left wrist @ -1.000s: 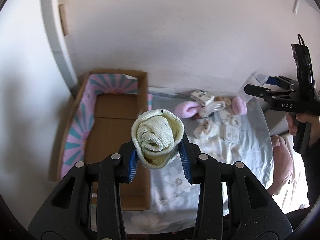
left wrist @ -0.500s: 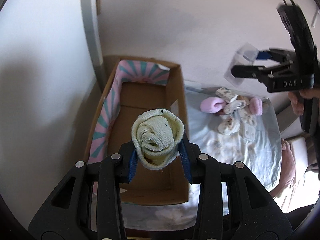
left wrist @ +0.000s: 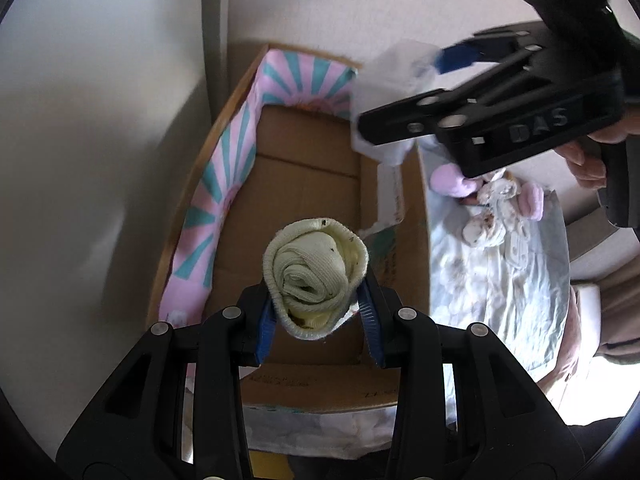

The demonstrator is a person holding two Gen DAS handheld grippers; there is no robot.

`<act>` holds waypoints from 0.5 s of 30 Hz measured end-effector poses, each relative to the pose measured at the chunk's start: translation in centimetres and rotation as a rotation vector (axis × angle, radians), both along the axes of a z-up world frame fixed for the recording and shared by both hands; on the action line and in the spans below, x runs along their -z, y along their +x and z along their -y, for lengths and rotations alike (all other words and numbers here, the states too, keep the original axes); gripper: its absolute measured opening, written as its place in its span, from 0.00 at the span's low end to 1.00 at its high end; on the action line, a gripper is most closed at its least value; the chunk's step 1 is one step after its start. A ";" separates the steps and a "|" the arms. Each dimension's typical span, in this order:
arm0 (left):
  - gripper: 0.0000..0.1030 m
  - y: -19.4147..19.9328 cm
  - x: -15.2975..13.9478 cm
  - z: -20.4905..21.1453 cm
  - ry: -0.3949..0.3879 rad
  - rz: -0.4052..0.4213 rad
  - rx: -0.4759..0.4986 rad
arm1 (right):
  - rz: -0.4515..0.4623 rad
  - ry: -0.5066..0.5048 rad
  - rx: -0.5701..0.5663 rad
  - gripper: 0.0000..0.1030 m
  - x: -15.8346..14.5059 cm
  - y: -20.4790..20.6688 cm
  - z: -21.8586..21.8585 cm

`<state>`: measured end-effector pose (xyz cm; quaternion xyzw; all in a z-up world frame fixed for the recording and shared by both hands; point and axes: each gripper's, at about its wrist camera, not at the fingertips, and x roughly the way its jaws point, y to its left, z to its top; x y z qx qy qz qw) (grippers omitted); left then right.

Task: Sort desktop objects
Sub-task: 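Carry the sock and clear box with both tools over the cardboard box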

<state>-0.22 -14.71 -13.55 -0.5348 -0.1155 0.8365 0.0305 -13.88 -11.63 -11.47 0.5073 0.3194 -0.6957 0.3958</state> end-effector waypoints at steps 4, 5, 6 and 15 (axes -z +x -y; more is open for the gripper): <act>0.32 -0.3 0.9 0.3 0.013 0.031 -0.012 | 0.043 0.037 -0.015 0.83 2.1 -0.2 1.5; 0.32 -0.4 1.0 0.4 0.017 0.035 -0.013 | 0.046 0.043 -0.016 0.83 2.3 -0.2 1.7; 0.32 -0.4 1.2 0.3 0.019 0.039 -0.013 | 0.049 0.054 -0.019 0.83 2.8 -0.3 1.8; 0.32 -0.4 2.5 0.0 0.035 0.066 -0.015 | 0.087 0.071 0.019 0.84 4.8 -0.8 2.3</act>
